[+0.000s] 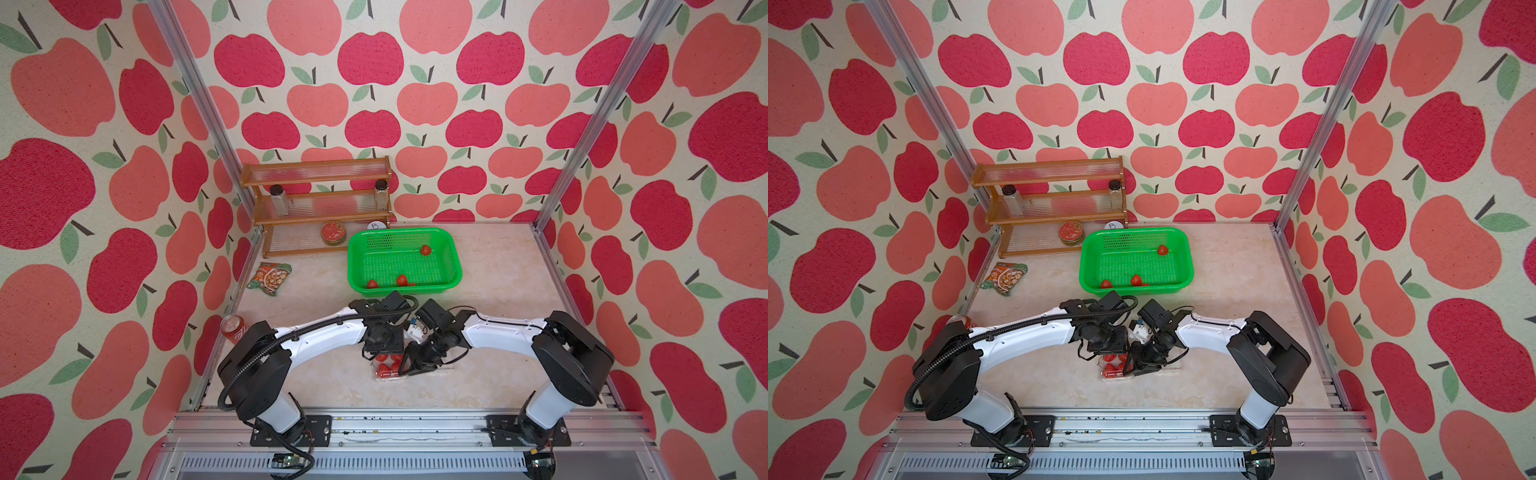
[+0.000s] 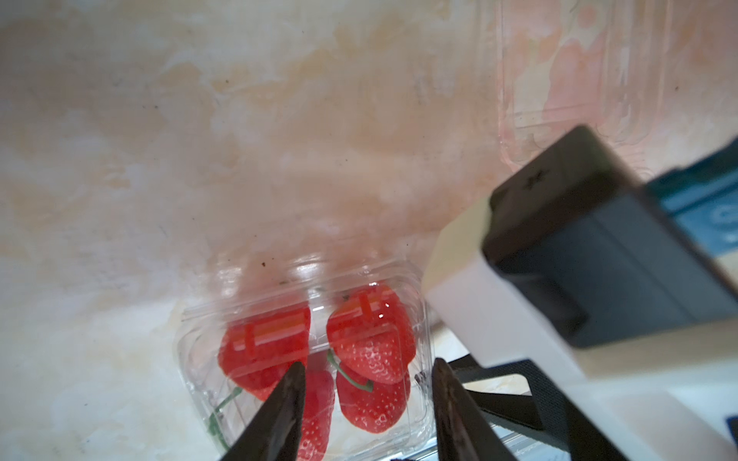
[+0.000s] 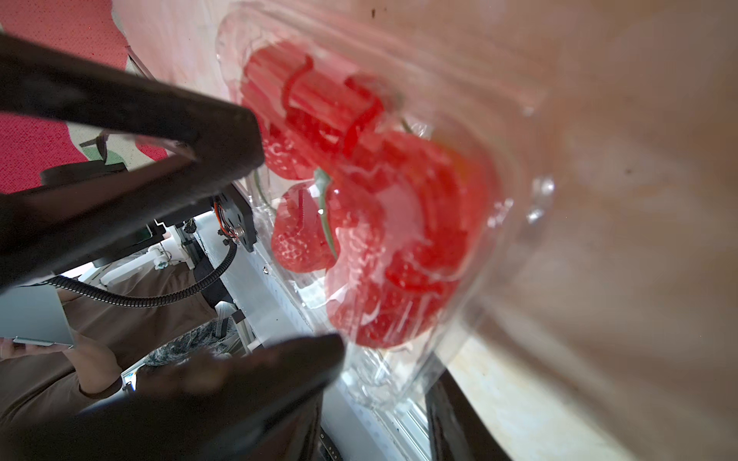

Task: Pack strawberries into containers
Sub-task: Close the packing box at the center of the board.

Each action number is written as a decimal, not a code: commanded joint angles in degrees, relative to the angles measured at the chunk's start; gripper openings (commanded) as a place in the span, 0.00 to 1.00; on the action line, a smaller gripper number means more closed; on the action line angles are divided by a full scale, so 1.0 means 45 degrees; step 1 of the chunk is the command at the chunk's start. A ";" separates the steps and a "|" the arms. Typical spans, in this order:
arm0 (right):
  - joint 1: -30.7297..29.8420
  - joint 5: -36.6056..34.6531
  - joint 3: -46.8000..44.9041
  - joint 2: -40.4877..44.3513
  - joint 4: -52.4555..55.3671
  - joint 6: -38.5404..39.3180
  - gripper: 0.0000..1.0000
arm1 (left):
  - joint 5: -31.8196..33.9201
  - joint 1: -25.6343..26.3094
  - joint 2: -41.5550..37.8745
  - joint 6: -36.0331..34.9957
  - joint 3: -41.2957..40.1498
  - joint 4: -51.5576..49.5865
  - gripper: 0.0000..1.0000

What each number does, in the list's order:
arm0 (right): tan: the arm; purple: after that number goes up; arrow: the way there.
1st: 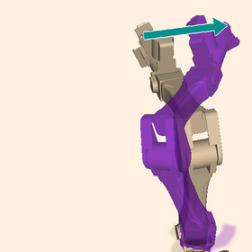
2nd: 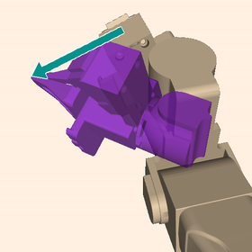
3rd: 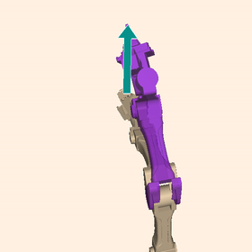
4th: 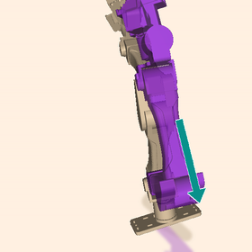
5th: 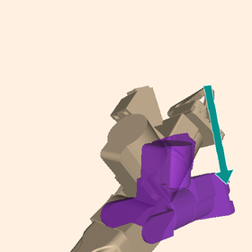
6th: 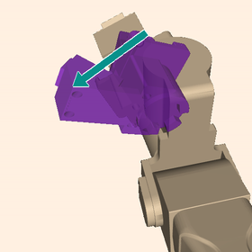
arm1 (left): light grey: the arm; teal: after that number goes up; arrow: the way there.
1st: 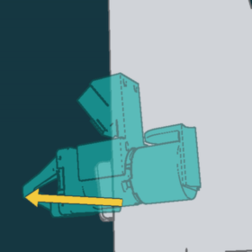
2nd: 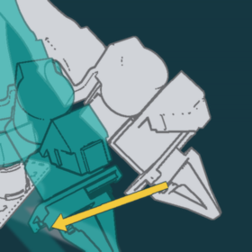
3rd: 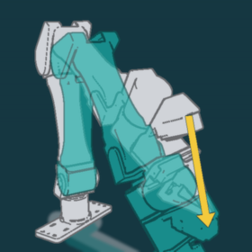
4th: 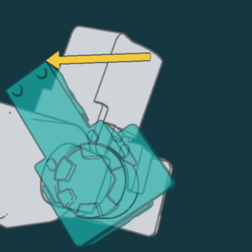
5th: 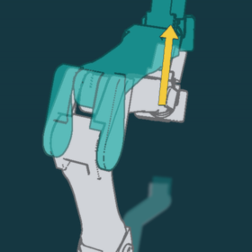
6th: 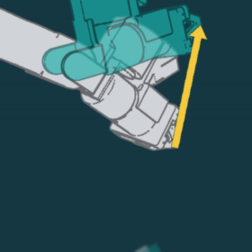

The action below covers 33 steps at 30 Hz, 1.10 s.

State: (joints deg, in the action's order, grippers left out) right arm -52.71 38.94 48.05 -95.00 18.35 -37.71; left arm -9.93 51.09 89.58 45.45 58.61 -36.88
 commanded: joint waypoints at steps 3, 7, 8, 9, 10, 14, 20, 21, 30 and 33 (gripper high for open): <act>0.0111 0.0524 -0.0247 -0.0113 -0.0303 0.0033 0.43 | -0.0125 -0.0064 0.0023 -0.0022 -0.0093 -0.0292 0.49; 0.0150 0.0715 -0.0286 -0.0292 -0.0439 0.0077 0.36 | -0.0131 -0.0064 0.0053 0.0017 -0.0066 -0.0299 0.49; 0.0155 0.0760 -0.0288 -0.0324 -0.0445 0.0087 0.35 | -0.0123 -0.0064 0.0056 0.0017 -0.0057 -0.0319 0.49; 0.0170 0.0776 -0.0320 -0.0336 -0.0445 0.0100 0.33 | -0.0132 -0.0064 0.0044 0.0017 -0.0085 -0.0338 0.49; 0.0170 0.0798 -0.0326 -0.0334 -0.0461 0.0108 0.32 | -0.0128 -0.0064 0.0048 0.0027 -0.0078 -0.0339 0.49; 0.0189 0.0800 -0.0366 -0.0344 -0.0474 0.0118 0.31 | -0.0109 -0.0064 0.0008 0.0074 -0.0135 -0.0378 0.49; 0.0192 0.0762 -0.0386 -0.0317 -0.0520 0.0065 0.28 | -0.0094 -0.0064 -0.0149 0.0154 -0.0253 -0.0378 0.49; 0.0189 0.0761 -0.0390 -0.0297 -0.0508 0.0061 0.28 | -0.0096 -0.0064 -0.0153 0.0157 -0.0277 -0.0378 0.49; 0.0189 0.0712 -0.0361 -0.0400 -0.0542 -0.0022 0.24 | -0.0062 -0.0064 -0.0223 0.0176 -0.0327 -0.0417 0.49; 0.0177 0.0683 -0.0327 -0.0451 -0.0537 -0.0064 0.22 | -0.0056 -0.0064 -0.0271 0.0173 -0.0347 -0.0456 0.49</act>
State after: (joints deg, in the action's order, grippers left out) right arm -52.05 41.69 47.11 -95.90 16.12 -37.74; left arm -9.91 51.09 89.47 45.47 58.06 -37.10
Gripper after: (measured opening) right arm 0.228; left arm 0.491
